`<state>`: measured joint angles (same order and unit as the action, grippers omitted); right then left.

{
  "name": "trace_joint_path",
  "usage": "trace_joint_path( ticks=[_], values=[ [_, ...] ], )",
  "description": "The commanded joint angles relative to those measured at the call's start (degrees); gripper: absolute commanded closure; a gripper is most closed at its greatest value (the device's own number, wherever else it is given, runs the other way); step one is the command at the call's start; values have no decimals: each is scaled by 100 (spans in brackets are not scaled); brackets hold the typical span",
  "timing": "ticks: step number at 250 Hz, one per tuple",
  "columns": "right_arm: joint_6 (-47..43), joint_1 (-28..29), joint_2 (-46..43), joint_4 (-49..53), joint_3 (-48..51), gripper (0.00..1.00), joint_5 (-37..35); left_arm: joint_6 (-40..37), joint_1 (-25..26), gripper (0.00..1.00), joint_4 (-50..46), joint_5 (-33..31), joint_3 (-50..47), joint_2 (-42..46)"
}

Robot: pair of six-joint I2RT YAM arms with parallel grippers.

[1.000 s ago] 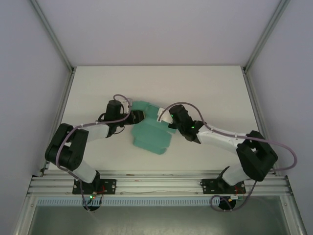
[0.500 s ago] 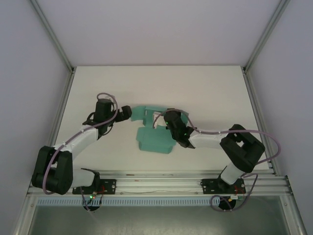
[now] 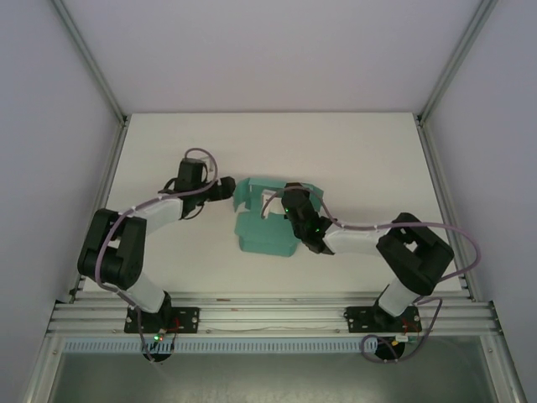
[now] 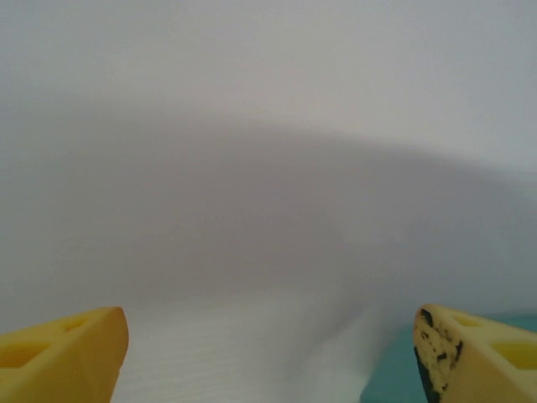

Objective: Assemble paper box

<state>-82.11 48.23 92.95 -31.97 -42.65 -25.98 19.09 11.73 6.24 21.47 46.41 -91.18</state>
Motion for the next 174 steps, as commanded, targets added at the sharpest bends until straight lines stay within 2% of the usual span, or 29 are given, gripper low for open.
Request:
trace_joint_path(
  ticks=[1, 46, 73, 110, 142, 174],
  values=[
    [169, 36, 136, 70, -198, 100, -301, -284, 192, 17, 724, 515, -323, 178],
    [145, 39, 144, 106, -226, 100, -396, -413, 456, 22, 1556, 604, -882, 258],
    [110, 38, 206, -52, -231, 100, -462, -590, 593, 22, 1881, 322, -1086, 242],
    [-137, 38, 209, -60, -201, 100, -359, -640, 686, 23, 2961, 392, -1333, 70],
    [-58, 75, 109, 165, -172, 100, -105, -975, 842, 24, 2610, 193, -970, -239],
    [-61, 144, 70, 186, 54, 100, 120, -1092, 988, 29, 2459, -53, -779, -570]
  ],
)
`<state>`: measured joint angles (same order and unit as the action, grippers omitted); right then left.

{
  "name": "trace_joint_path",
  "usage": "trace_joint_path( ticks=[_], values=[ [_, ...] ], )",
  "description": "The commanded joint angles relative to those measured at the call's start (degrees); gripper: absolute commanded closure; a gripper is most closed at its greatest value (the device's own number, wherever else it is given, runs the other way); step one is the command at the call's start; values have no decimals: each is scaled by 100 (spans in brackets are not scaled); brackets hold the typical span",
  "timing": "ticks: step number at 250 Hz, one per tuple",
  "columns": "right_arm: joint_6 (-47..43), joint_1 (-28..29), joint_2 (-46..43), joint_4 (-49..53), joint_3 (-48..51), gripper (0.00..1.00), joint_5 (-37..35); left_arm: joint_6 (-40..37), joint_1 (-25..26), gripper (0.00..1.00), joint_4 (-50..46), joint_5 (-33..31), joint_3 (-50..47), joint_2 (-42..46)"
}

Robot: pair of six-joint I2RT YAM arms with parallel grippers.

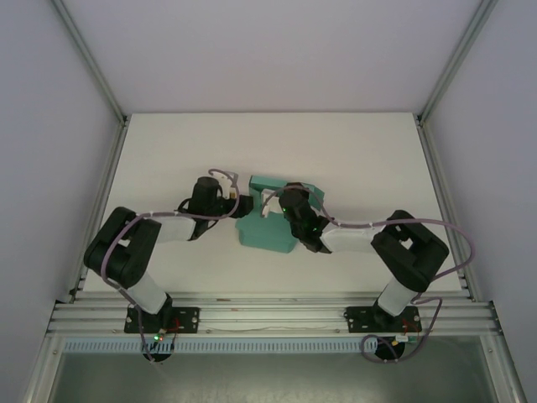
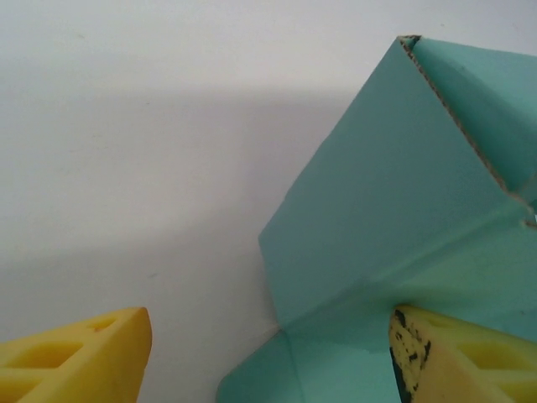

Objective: Assemble paper box

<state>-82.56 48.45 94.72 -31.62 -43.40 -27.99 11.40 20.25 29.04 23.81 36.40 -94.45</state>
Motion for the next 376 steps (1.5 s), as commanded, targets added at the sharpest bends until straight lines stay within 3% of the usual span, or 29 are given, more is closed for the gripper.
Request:
trace_joint_path(
  ticks=[1, 40, 82, 116, 170, 216, 269, 331, 356, 363, 370, 376],
  values=[
    [-10, 122, -109, 153, 138, 100, 334, -318, 141, 29, 194, -297, 220, -250],
    [226, 161, -98, 616, 326, 100, 557, -325, 306, 37, 595, -736, 88, -324],
    [801, 172, -111, 1740, 16, 100, 520, -490, 503, 38, 899, -1383, -54, -235],
    [1151, 171, -122, 2369, -229, 100, 678, -549, 511, 41, 1369, -1502, -129, -272],
    [1511, 40, 26, 3176, -716, 100, 907, -836, 515, 41, 1464, -754, 39, -326],
    [1587, -50, 100, 2533, -950, 100, 770, -772, 520, 42, 1366, -321, 138, -370],
    [1867, -107, -112, 3404, -1255, 100, 1318, -725, 515, 67, 1116, -897, 432, -583],
    [2291, -103, 47, 3823, -1394, 100, 1430, -569, 558, 73, 897, -1782, 539, -664],
    [2457, -76, 40, 3775, -1372, 100, 1532, -567, 661, 81, 727, -2172, 653, -811],
    [2513, -73, 34, 3783, -1371, 100, 1564, -569, 696, 87, 734, -2303, 669, -864],
    [2591, -72, 38, 3806, -1373, 100, 1611, -572, 724, 100, 743, -2386, 671, -917],
    [2664, -67, 25, 3847, -1390, 100, 1665, -607, 739, 100, 744, -2384, 668, -957]
  ],
)
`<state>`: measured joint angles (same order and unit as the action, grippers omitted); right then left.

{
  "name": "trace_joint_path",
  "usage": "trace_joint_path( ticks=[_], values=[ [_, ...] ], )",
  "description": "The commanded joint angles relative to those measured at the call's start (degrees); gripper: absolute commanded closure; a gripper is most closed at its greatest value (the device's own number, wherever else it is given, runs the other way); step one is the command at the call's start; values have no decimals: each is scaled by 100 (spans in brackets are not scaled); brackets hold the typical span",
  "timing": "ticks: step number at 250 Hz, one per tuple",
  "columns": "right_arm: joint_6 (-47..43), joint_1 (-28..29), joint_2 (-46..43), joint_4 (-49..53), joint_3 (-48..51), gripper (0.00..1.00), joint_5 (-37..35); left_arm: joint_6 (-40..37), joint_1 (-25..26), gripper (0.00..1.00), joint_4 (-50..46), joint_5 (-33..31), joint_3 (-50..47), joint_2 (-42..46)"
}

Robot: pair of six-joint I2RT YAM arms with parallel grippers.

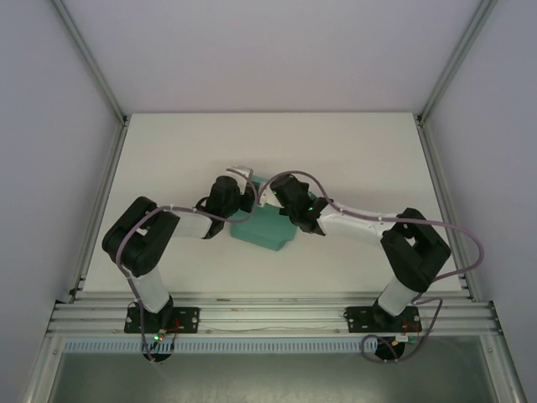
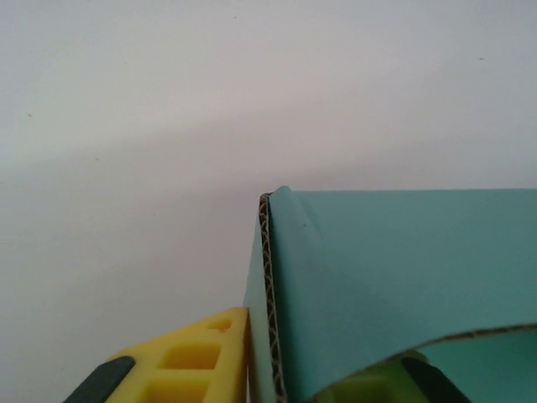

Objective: Assemble paper box

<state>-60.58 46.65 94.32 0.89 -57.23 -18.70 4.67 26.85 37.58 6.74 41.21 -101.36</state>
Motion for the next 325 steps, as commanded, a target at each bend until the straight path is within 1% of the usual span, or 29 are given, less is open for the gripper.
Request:
trace_joint_path(
  ticks=[1, 9, 16, 33, 55, 66, 68, 78, 82, 92, 108, 123, 138, 157, 170, 201, 210, 223, 240, 269, 310, 325],
  values=[
    [484, 110, 62, 606, -7, 100, 740, 59, 81, 100, -102, -676, 191, -273],
    [638, 107, 22, 685, -38, 100, 829, 22, 101, 100, -49, -665, 154, -312],
    [796, 93, -29, 755, -59, 97, 927, 8, 101, 100, 80, -635, 91, -339],
    [1183, 44, -240, 891, -95, 79, 1172, -80, 101, 100, 404, -457, -119, -358],
    [1594, -48, -700, 1028, -89, 60, 1662, -151, 107, 100, 575, -216, -252, -317],
    [1776, -114, -972, 1029, -54, 55, 1924, -174, 110, 100, 665, -90, -307, -297],
    [1806, -124, -1026, 1041, -50, 52, 1978, -191, 110, 100, 672, -62, -311, -292],
    [1978, -194, -1279, 1049, -24, 33, 2226, -248, 117, 100, 697, 60, -338, -273],
    [2048, -227, -1372, 1056, -10, 27, 2334, -256, 119, 100, 698, 83, -346, -262],
    [2270, -332, -1596, 1059, 17, 25, 2553, -316, 139, 100, 698, 192, -360, -244],
    [2823, -589, -1853, 978, 19, 19, 2864, -423, 187, 100, 721, 346, -406, -201],
    [3464, -951, -1935, 903, -60, 17, 3314, -493, 245, 100, 805, 543, -485, -157],
    [4003, -1323, -1815, 976, -262, 16, 3811, -510, 319, 100, 919, 649, -544, -143],
    [4431, -1619, -1413, 1255, -676, 17, 4067, -495, 406, 100, 969, 771, -571, -162],
    [4561, -1691, -1070, 1494, -977, 17, 4124, -475, 448, 100, 1000, 889, -577, -172],
    [4436, -1711, -245, 2143, -1662, 25, 4343, -544, 549, 100, 1024, 962, -532, -280],
    [4493, -1720, -58, 2249, -1801, 25, 4358, -578, 572, 100, 979, 969, -499, -328],
    [4493, -1716, 234, 2449, -2033, 30, 4407, -644, 610, 100, 893, 977, -434, -392],
    [4452, -1715, 547, 2616, -2266, 32, 4646, -660, 654, 100, 888, 907, -412, -458],
    [4326, -1714, 945, 2754, -2357, 35, 5009, -644, 672, 100, 910, 765, -391, -559],
    [4246, -1721, 1309, 3078, -2343, 39, 5245, -679, 672, 100, 795, 586, -290, -663],
    [4275, -1717, 1368, 3110, -2264, 40, 5157, -680, 672, 96, 756, 557, -246, -700]
  ],
)
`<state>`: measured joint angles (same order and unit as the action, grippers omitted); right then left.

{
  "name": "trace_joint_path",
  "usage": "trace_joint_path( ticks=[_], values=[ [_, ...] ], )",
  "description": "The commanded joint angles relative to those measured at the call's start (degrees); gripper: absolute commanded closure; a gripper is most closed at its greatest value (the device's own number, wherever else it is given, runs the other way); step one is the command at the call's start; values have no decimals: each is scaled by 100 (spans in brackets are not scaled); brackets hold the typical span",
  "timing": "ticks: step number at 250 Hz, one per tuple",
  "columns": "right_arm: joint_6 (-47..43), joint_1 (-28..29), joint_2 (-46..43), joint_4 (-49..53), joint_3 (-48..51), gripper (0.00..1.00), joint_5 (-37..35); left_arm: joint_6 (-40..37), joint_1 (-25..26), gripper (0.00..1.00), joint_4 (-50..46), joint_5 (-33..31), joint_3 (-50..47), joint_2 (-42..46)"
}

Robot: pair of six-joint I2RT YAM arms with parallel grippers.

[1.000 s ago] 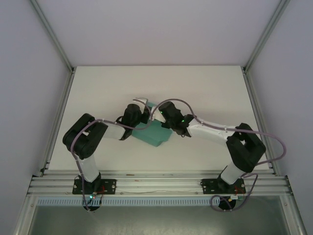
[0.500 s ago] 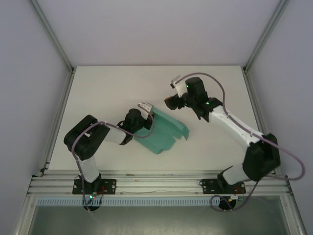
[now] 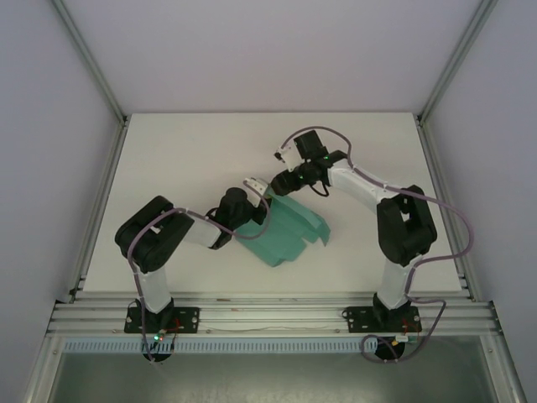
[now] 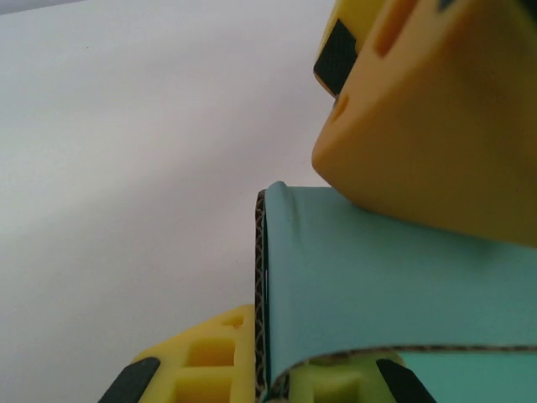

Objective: Assemble paper box

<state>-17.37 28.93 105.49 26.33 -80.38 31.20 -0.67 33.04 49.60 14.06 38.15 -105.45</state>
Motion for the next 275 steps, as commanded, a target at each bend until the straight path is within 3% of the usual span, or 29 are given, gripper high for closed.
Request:
trace_joint_path(
  ticks=[1, 33, 63, 186, 229, 275],
  values=[
    [-42, 54, 252, 566, 58, 40, 158, -146, 54, 96, -449, -176, 60, -292],
    [-18, 35, 312, 526, 263, 41, -26, -149, 54, 83, -382, -182, 118, -349],
    [38, -44, 388, 636, 219, 43, 76, -170, 54, 79, -328, -219, 268, -528],
    [-153, -164, 591, 998, -31, 47, 298, 90, 11, 70, 250, -396, 550, -580],
    [-131, -177, 587, 959, 29, 47, 339, 621, -243, 62, 528, -19, 519, -564],
    [-91, -174, 587, 909, 49, 47, 369, 514, -263, 59, 401, 234, 675, -566]
  ],
)
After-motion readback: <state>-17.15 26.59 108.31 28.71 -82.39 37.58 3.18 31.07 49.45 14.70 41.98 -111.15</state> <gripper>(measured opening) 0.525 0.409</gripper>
